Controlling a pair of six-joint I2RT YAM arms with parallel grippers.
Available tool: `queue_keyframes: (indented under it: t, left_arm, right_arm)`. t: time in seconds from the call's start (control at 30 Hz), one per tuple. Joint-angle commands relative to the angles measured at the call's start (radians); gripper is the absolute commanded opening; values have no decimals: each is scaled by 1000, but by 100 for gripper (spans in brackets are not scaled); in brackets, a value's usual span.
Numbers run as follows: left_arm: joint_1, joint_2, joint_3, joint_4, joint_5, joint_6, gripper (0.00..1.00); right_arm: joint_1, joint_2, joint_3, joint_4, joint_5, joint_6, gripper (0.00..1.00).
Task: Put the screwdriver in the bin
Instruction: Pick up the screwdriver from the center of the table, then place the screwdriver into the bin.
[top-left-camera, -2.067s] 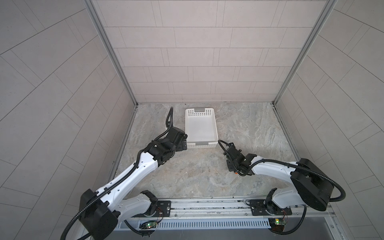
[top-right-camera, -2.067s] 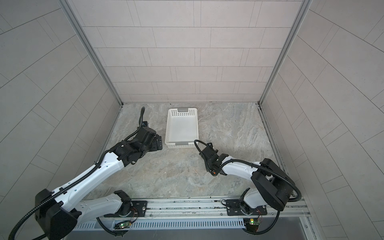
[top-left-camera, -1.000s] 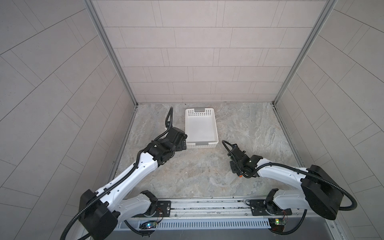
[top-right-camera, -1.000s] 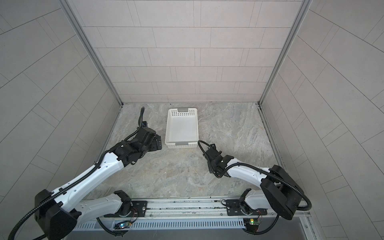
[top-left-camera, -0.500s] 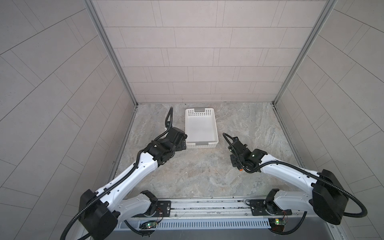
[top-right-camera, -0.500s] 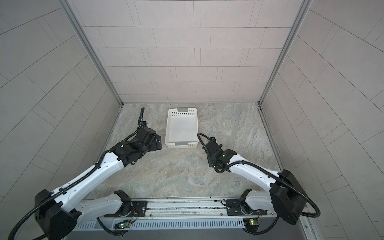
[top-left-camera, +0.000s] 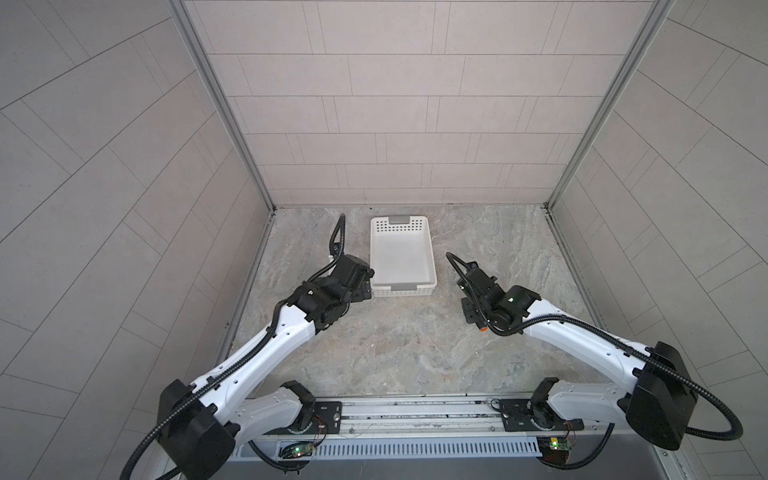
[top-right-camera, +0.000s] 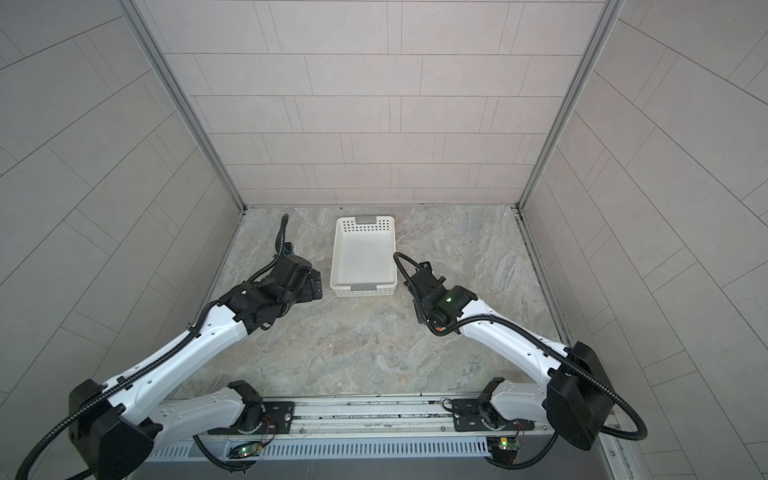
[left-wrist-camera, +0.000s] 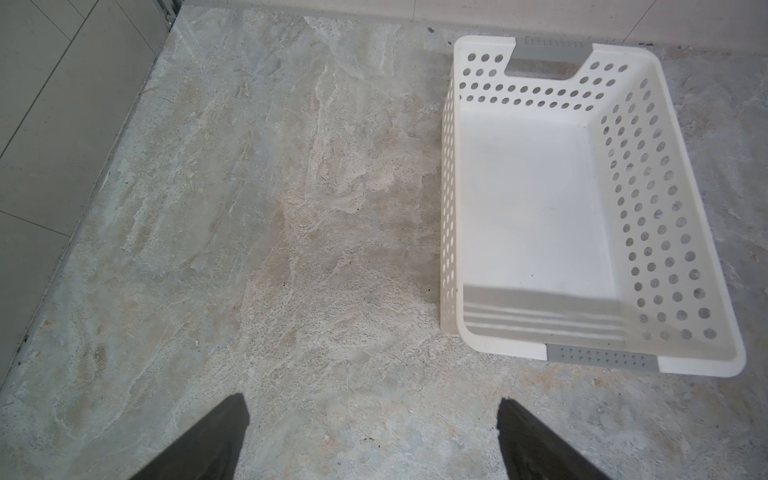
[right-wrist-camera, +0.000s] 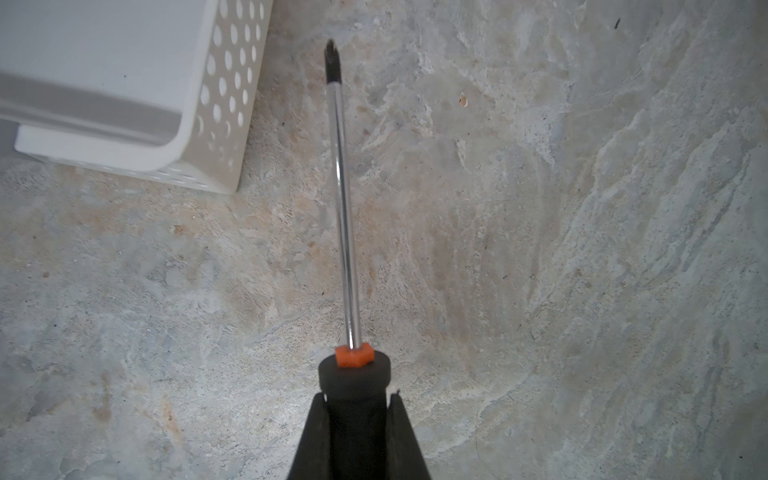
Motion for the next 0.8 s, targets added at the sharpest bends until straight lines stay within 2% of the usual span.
queue_keyframes:
  t: [0.0,0.27,0.77]
  left_arm:
    - [-4,-20,-4,-27,-44,-32,100]
    - [-4,-34,-5,-28,-56,-34,100]
    - [-4,-47,-11,-28,-78,-44,100]
  right_arm:
    - [-3,8,79,-60,13,-8,0]
    - [10,149,320,-99,-50,-52,0]
    - [54,765,1019,-210,-90,-76,0]
